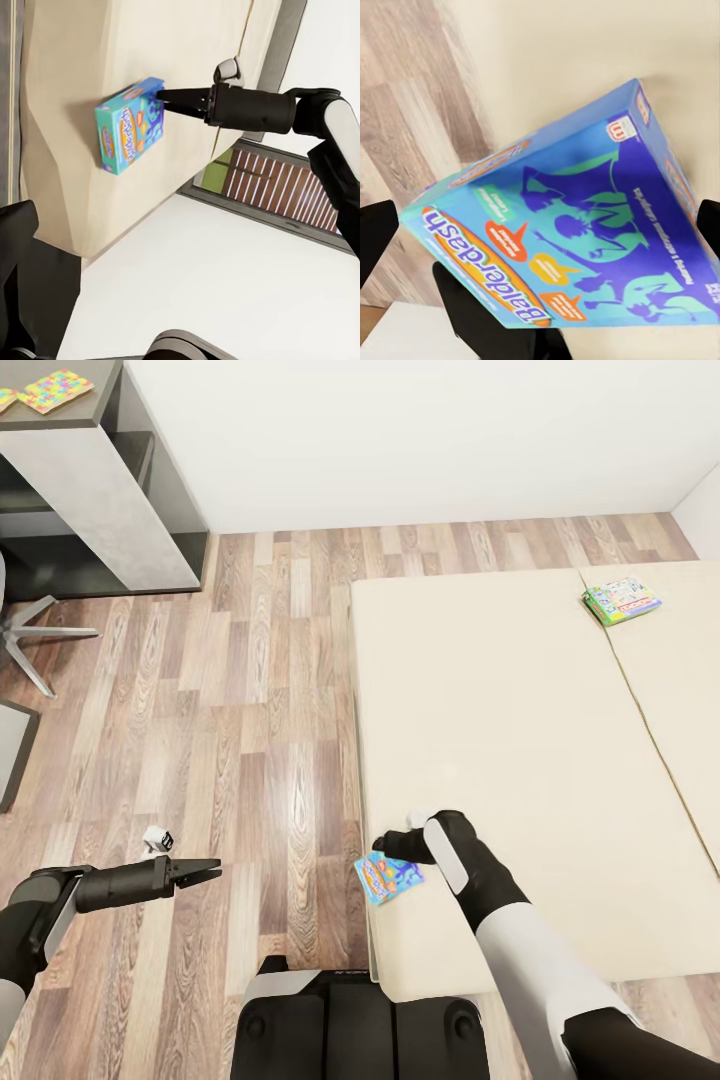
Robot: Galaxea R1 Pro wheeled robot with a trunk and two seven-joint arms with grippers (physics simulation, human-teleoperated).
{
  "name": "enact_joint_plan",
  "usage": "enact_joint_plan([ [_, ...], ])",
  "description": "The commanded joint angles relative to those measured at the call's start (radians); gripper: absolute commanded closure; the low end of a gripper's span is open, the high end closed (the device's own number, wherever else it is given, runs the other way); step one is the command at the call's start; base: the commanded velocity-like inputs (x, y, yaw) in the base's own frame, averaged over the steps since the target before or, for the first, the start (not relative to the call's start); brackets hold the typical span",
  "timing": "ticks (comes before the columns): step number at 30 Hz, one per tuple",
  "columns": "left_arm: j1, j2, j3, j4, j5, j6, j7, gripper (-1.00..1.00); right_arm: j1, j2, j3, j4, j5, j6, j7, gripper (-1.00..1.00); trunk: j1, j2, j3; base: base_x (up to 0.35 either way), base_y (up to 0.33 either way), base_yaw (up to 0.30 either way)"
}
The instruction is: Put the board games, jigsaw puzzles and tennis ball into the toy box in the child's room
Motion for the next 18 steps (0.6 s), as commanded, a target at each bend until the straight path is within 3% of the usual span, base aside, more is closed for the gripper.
enact_joint_plan([
  [1,0.0,0.0,0.0,0.0,0.0,0.011,-0.004,-1.0,0.0,0.001,0.002,-0.001,-0.01,0.005,-0.01,-1.0,0.0,-0.001,-0.001,0.0,0.0,0.0],
  [18,0.0,0.0,0.0,0.0,0.0,0.011,-0.004,-1.0,-0.01,0.012,0.002,-0.001,-0.01,0.017,-0.01,-1.0,0.0,-0.001,-0.001,0.0,0.0,0.0],
])
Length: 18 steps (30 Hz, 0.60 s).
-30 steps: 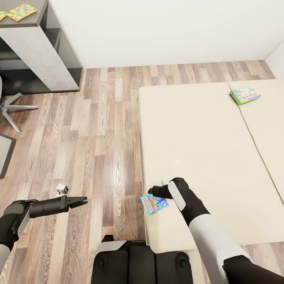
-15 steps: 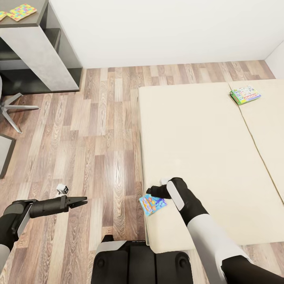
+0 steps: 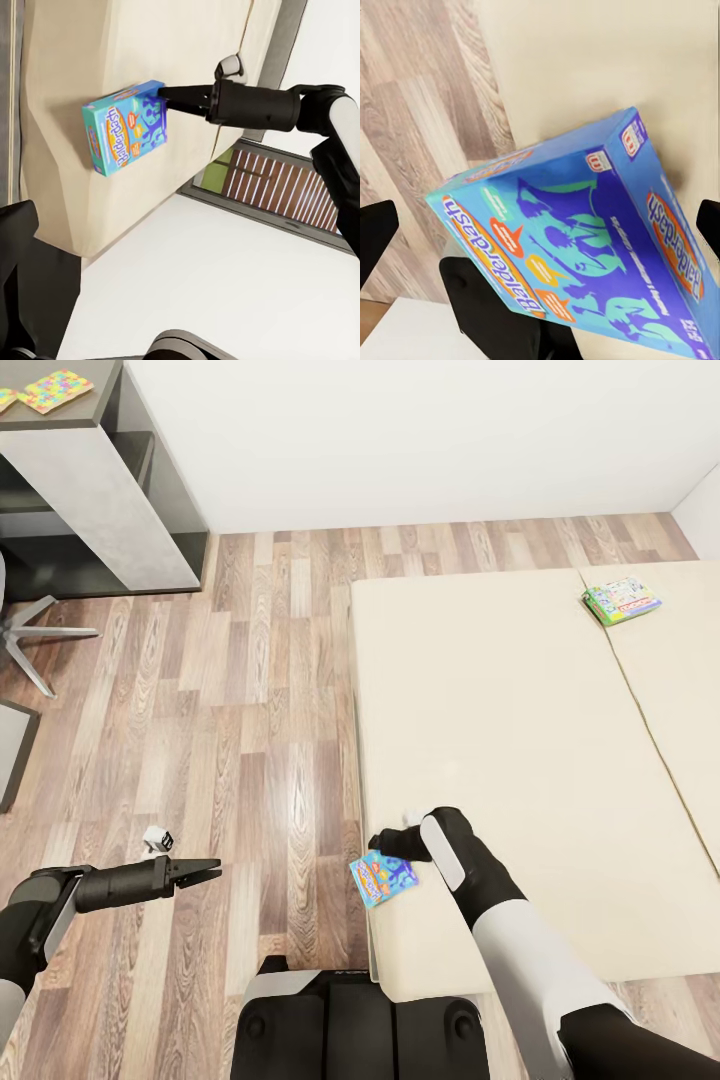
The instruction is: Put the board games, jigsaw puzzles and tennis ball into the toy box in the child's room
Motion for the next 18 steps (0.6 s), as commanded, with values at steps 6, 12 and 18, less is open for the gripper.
enact_joint_plan([
  [6,0.0,0.0,0.0,0.0,0.0,0.011,-0.004,-1.0,-0.004,0.0,0.001,-0.002,-0.009,0.003,-0.014,-1.0,0.0,-0.001,-0.001,0.0,0.0,0.0],
  [12,0.0,0.0,0.0,0.0,0.0,0.011,-0.004,-1.0,-0.004,0.0,0.001,-0.004,-0.007,0.002,-0.017,-1.0,0.0,-0.001,-0.001,0.0,0.0,0.0],
  [18,0.0,0.0,0.0,0.0,0.0,0.011,-0.004,-1.0,-0.004,0.0,0.001,-0.005,-0.004,-0.003,-0.018,-1.0,0.0,-0.001,-0.001,0.0,0.0,0.0],
])
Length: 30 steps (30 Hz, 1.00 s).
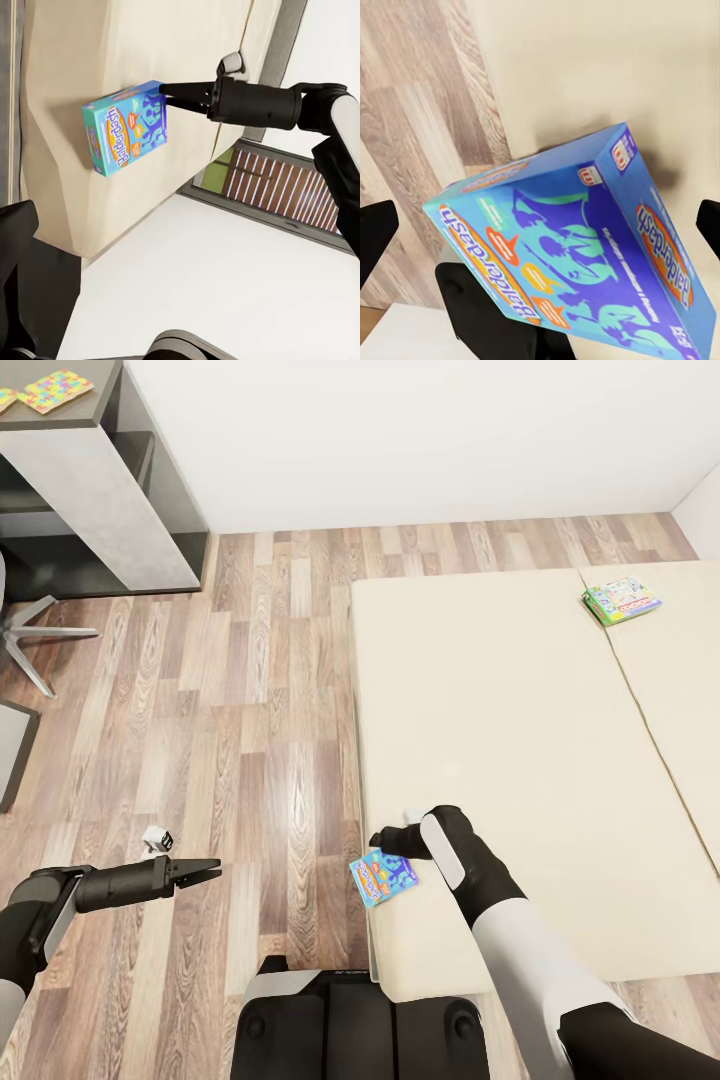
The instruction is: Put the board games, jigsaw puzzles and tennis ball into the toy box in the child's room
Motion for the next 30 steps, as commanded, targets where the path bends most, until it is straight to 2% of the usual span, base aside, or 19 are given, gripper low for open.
enact_joint_plan([
  [1,0.0,0.0,0.0,0.0,0.0,0.011,-0.004,-1.0,0.0,0.0,0.001,-0.001,-0.009,0.002,-0.01,-1.0,0.0,-0.001,-0.001,0.0,0.0,0.0],
  [11,0.0,0.001,0.001,0.0,0.0,0.011,-0.004,-1.0,0.0,-0.001,0.0,-0.004,-0.005,0.0,-0.012,-1.0,0.0,-0.001,-0.001,0.0,0.0,0.0],
  [30,0.0,0.003,0.001,0.0,-0.001,0.011,-0.004,-1.0,0.009,-0.014,0.001,-0.132,0.0,0.005,-0.014,-1.0,0.0,-0.001,-0.001,0.0,0.0,0.0],
])
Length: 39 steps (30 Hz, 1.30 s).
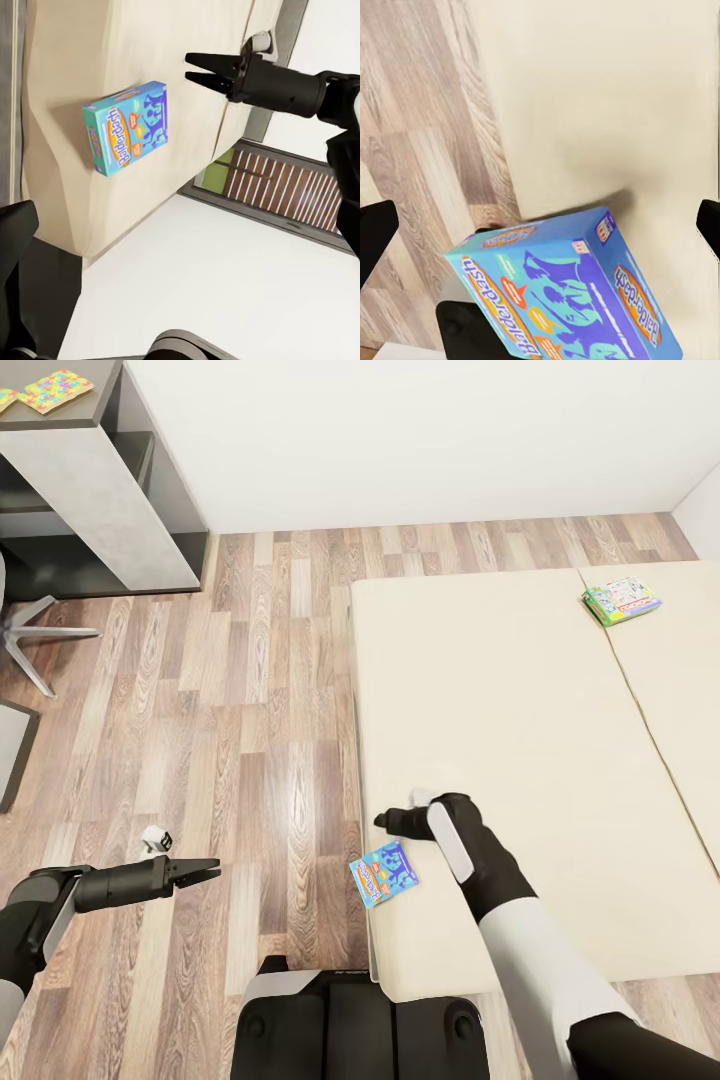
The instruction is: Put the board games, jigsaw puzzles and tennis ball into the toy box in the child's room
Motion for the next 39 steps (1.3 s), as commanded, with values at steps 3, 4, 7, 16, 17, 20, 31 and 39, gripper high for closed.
enact_joint_plan([
  [3,0.0,0.0,0.0,0.0,-0.001,0.011,-0.004,-1.0,0.005,-0.001,0.001,-0.049,-0.01,0.013,-0.011,-1.0,0.0,-0.001,-0.001,0.0,0.0,0.0],
  [4,0.0,0.0,0.0,0.0,-0.001,0.011,-0.004,-1.0,0.006,-0.001,0.001,-0.061,-0.01,0.019,-0.011,-1.0,0.0,-0.001,-0.001,0.0,0.0,0.0],
  [7,0.0,0.0,0.0,0.0,-0.001,0.011,-0.004,-1.0,0.009,-0.001,-0.001,-0.115,-0.009,0.05,-0.011,-1.0,0.0,-0.001,-0.001,0.0,0.0,0.0],
  [16,0.0,0.0,0.0,0.0,-0.002,0.01,-0.004,-1.0,0.036,-0.004,-0.005,-0.363,-0.01,0.114,-0.08,-1.0,0.0,-0.001,-0.001,0.0,0.0,0.0],
  [17,0.0,0.0,0.0,0.0,-0.002,0.01,-0.004,-1.0,0.043,-0.004,-0.005,-0.375,-0.01,0.119,-0.086,-1.0,0.0,-0.001,-0.001,0.0,0.0,0.0],
  [20,0.0,0.001,0.0,0.0,-0.002,0.01,-0.004,-1.0,0.084,-0.005,-0.01,-0.448,-0.01,0.132,-0.104,-1.0,0.0,-0.001,-0.001,0.0,0.0,0.0],
  [31,0.0,0.002,0.0,0.0,-0.003,0.009,-0.004,-1.0,0.253,-0.025,-0.098,-0.639,-0.013,0.14,-0.112,-1.0,0.0,-0.001,0.001,0.0,0.0,0.0],
  [39,0.0,0.008,0.025,0.001,-0.005,0.008,-0.004,-1.0,0.32,-0.039,-0.139,-0.649,-0.014,0.118,-0.107,-1.0,0.0,-0.001,0.011,0.0,0.0,0.0],
])
